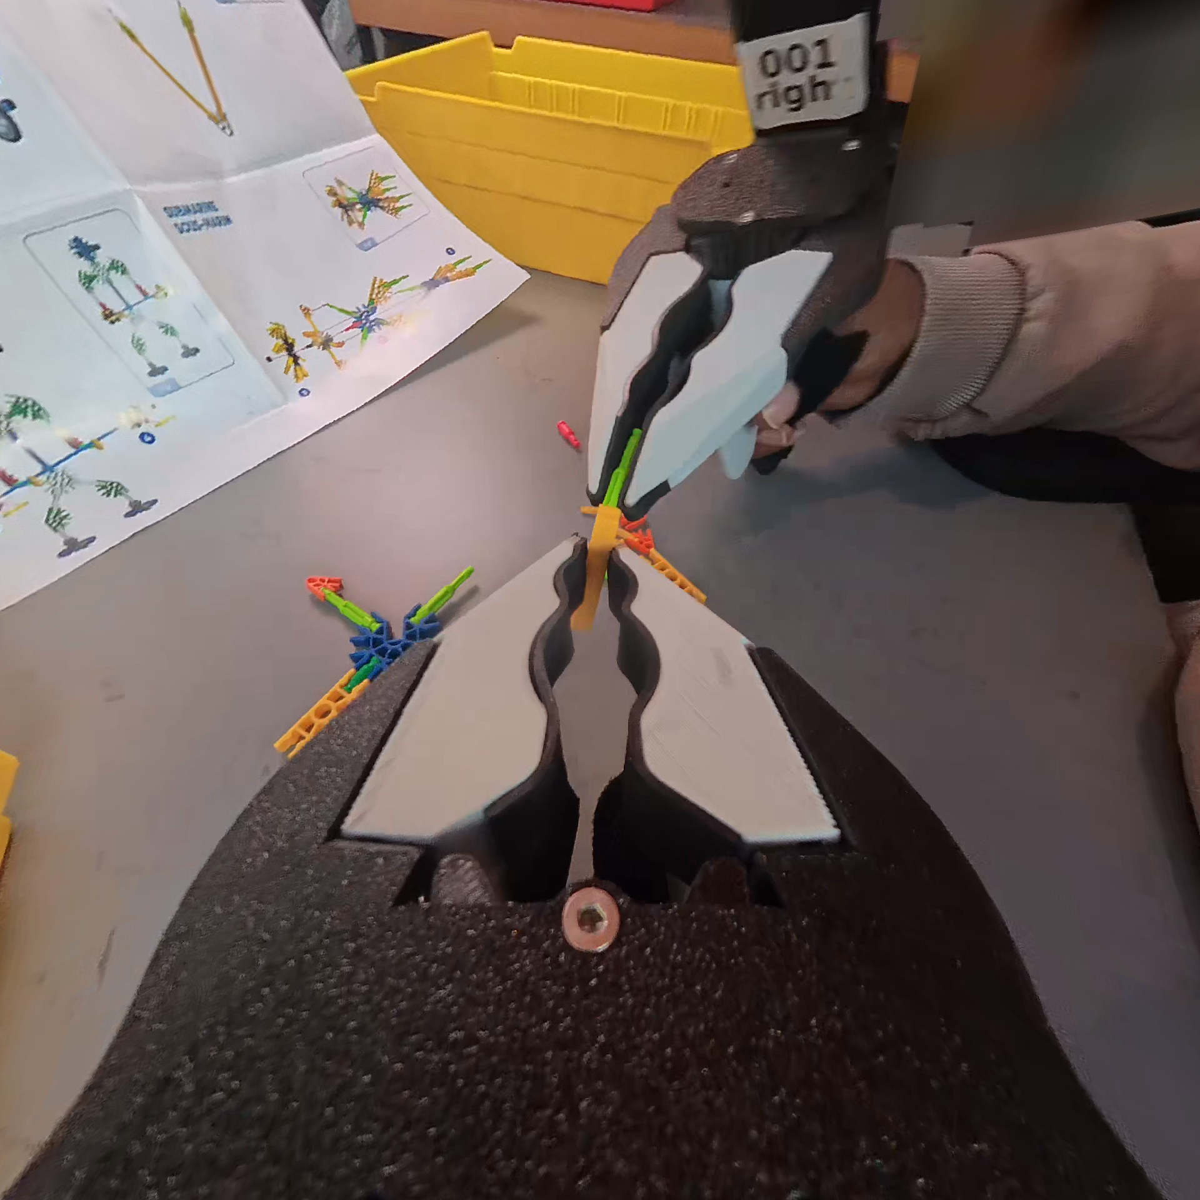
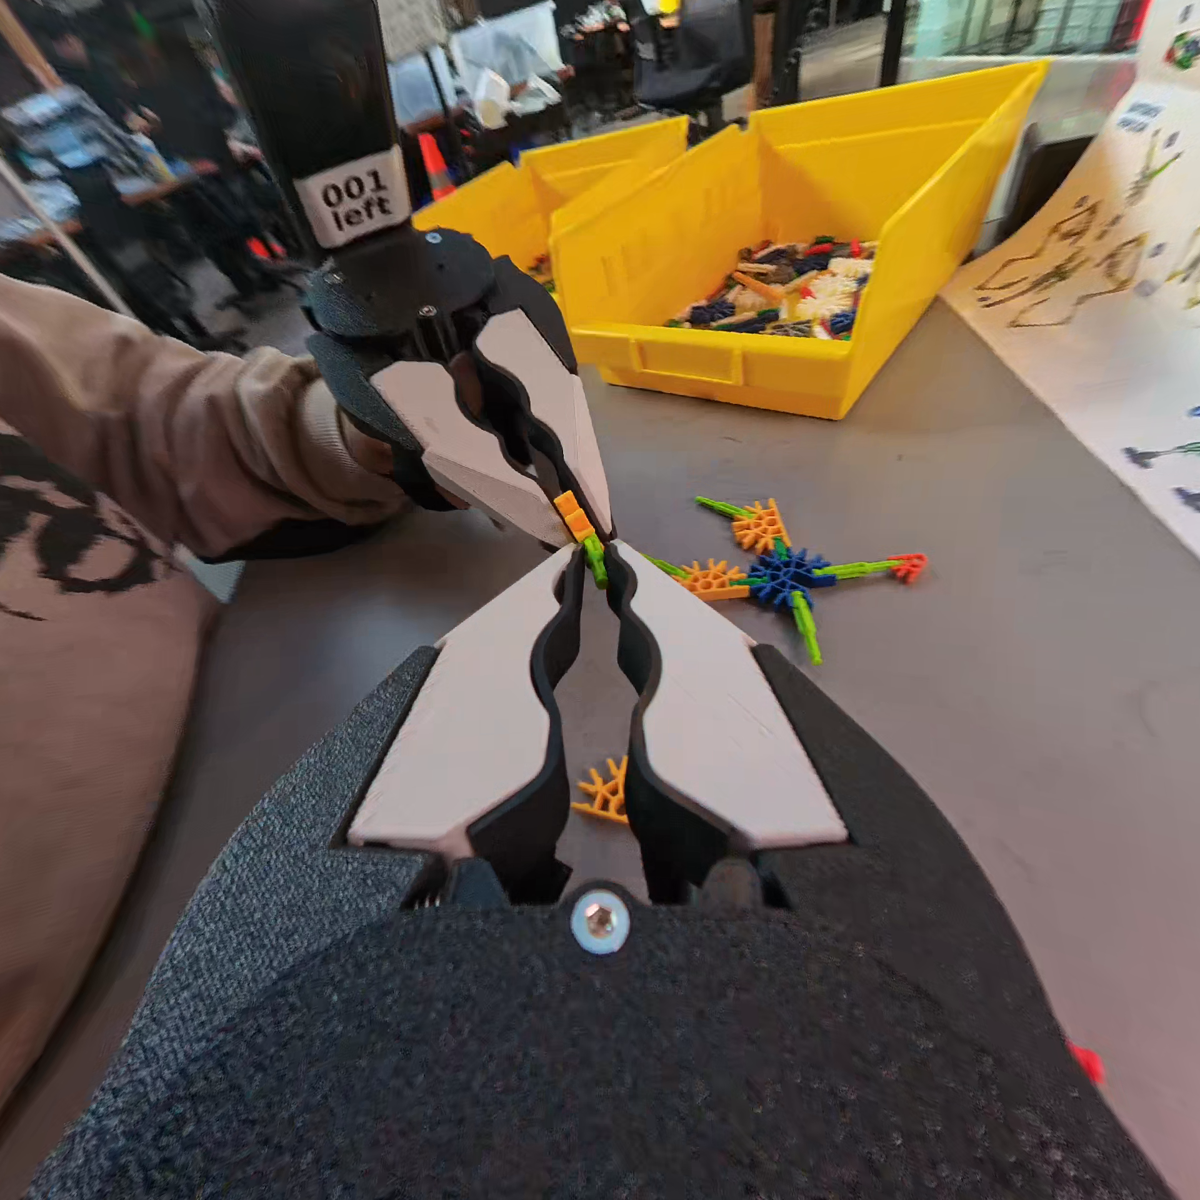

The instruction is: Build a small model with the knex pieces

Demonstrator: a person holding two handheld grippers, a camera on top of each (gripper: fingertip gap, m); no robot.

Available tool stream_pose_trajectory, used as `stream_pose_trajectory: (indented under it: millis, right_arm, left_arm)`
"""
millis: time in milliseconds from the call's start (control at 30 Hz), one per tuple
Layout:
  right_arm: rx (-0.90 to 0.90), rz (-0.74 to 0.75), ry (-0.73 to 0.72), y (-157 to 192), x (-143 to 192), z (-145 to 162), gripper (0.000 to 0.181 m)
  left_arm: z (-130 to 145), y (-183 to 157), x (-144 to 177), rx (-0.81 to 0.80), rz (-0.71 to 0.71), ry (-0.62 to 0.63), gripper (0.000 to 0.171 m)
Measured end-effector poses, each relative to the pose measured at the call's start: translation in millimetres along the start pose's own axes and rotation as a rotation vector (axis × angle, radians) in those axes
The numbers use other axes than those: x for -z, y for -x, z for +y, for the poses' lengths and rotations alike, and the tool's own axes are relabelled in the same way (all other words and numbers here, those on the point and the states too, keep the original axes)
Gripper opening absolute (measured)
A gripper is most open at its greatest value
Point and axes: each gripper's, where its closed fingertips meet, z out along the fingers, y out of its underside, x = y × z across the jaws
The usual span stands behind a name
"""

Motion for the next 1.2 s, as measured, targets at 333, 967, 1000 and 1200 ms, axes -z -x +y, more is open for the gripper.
stream_pose_trajectory:
  millis: [333, 967, 1000, 1200]
  right_arm:
    - [0.311, 0.221, -0.039, 5, 1, -25, 0.003]
    - [-0.361, -0.355, -0.315, 31, 16, -46, 0.003]
    - [-0.364, -0.349, -0.33, 29, 16, -48, 0.002]
    - [-0.337, -0.332, -0.333, 28, 16, -46, 0.002]
  left_arm:
    - [-18, 5, 7, 0.3, 0.097, -0.163, 0.005]
    - [-45, -27, 24, 0.31, 0.376, -0.303, 0.011]
    - [-44, -28, 23, 0.315, 0.381, -0.299, 0.011]
    - [-41, -24, 20, 0.371, 0.372, -0.277, 0.005]
